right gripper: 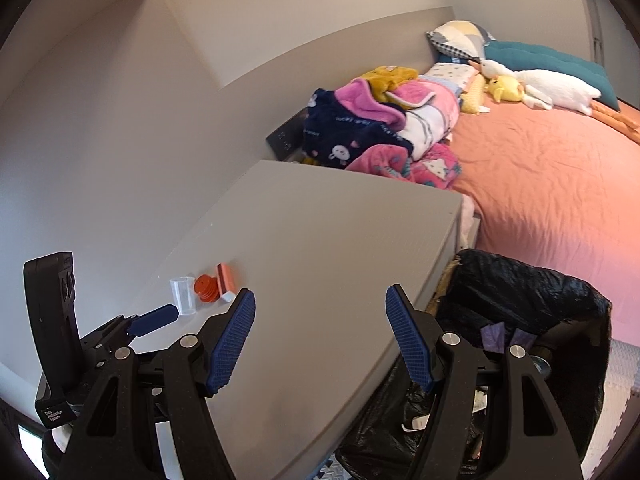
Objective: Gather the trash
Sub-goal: 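Move both tools back to the table toward the cup and pink stick, then grasp the clear measuring cup with the left tool while the right tool grasps the pink stick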
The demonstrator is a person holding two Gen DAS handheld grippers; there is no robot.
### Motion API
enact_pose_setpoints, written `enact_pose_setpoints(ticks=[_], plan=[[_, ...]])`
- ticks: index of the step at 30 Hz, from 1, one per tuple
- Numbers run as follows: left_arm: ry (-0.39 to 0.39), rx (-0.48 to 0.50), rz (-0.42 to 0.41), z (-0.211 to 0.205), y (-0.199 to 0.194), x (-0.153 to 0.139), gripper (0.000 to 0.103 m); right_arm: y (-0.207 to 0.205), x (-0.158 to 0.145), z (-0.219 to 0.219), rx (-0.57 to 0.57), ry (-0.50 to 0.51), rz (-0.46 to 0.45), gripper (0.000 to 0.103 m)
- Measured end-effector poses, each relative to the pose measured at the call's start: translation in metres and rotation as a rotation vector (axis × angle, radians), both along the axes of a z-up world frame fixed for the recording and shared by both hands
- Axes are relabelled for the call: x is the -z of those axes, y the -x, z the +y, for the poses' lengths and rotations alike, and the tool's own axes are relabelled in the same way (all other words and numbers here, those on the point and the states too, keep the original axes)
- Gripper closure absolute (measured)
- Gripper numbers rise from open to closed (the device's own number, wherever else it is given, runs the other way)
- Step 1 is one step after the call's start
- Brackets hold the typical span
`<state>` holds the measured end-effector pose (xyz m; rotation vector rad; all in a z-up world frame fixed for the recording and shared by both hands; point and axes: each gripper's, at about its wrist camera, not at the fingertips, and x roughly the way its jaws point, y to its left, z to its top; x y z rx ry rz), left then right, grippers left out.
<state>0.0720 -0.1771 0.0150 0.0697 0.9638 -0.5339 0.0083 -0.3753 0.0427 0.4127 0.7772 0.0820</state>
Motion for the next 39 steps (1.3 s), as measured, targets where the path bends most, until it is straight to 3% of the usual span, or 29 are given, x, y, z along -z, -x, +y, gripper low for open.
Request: enact_pose_setpoints(ticks=[23, 28, 34, 39], plan=[[-0.016, -0.221, 0.016, 0.094, -0.026, 0.026, 0.009, -0.069, 0.026, 0.089, -0.2, 0.041, 0.046, 0.034], [-0.032, -0.266, 0.043, 0.111, -0.04, 0.038, 0.03, -0.09, 0.04, 0.107, -0.245, 0.046, 0.079, 0.045], [-0.049, -0.289, 0.064, 0.124, -0.054, 0.052, 0.035, -0.113, 0.056, 0.126, -0.294, 0.064, 0.115, 0.056], [-0.063, -0.302, 0.079, 0.129, -0.066, 0.063, 0.038, -0.131, 0.069, 0.141, -0.331, 0.086, 0.139, 0.059]])
